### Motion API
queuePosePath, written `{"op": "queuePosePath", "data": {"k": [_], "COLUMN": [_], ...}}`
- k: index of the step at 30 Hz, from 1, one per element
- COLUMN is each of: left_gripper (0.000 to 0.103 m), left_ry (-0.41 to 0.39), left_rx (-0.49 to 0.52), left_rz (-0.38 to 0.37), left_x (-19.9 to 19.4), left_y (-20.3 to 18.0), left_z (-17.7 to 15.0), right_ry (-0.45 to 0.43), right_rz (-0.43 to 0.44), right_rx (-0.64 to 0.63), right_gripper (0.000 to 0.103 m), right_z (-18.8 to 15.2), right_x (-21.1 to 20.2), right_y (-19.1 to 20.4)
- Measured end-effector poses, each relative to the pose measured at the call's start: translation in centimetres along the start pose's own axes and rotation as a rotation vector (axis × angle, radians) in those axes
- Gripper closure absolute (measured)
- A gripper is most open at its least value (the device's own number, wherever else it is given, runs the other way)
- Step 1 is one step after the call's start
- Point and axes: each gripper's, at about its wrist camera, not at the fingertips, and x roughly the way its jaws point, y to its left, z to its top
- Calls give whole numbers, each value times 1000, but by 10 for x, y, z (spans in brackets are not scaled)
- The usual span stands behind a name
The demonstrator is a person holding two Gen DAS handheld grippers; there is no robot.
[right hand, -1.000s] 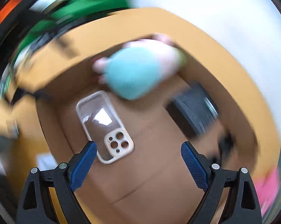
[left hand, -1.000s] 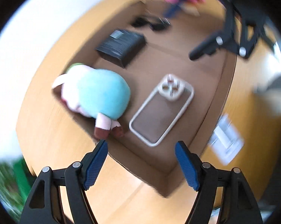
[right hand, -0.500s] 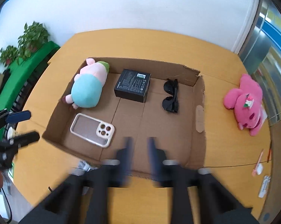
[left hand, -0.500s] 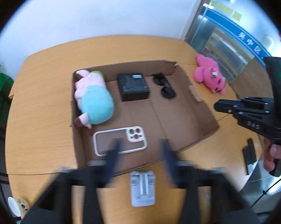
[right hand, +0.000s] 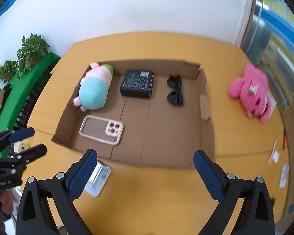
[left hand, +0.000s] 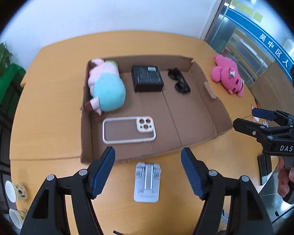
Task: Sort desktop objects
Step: 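Move the left gripper over the grey phone stand on the table, then close the left gripper on the grey phone stand and lift it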
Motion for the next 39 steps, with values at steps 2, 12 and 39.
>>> {"op": "queuePosePath", "data": {"k": [2, 12, 39], "left_gripper": [33, 33, 47], "left_ry": [38, 229, 203], "left_rx": [1, -23, 29], "left_rz": [4, -70, -57], "left_x": [12, 104, 154], "left_y": [4, 18, 6], "left_z": [-13, -84, -147], "right_ry": [42, 272, 324], "right_rz": [19, 93, 150], "right_rx": [23, 266, 376], "right_gripper": [2, 2, 1], "right_z": [-11, -75, -97], "right_x": [13, 91, 204], "right_y": [0, 5, 80]}}
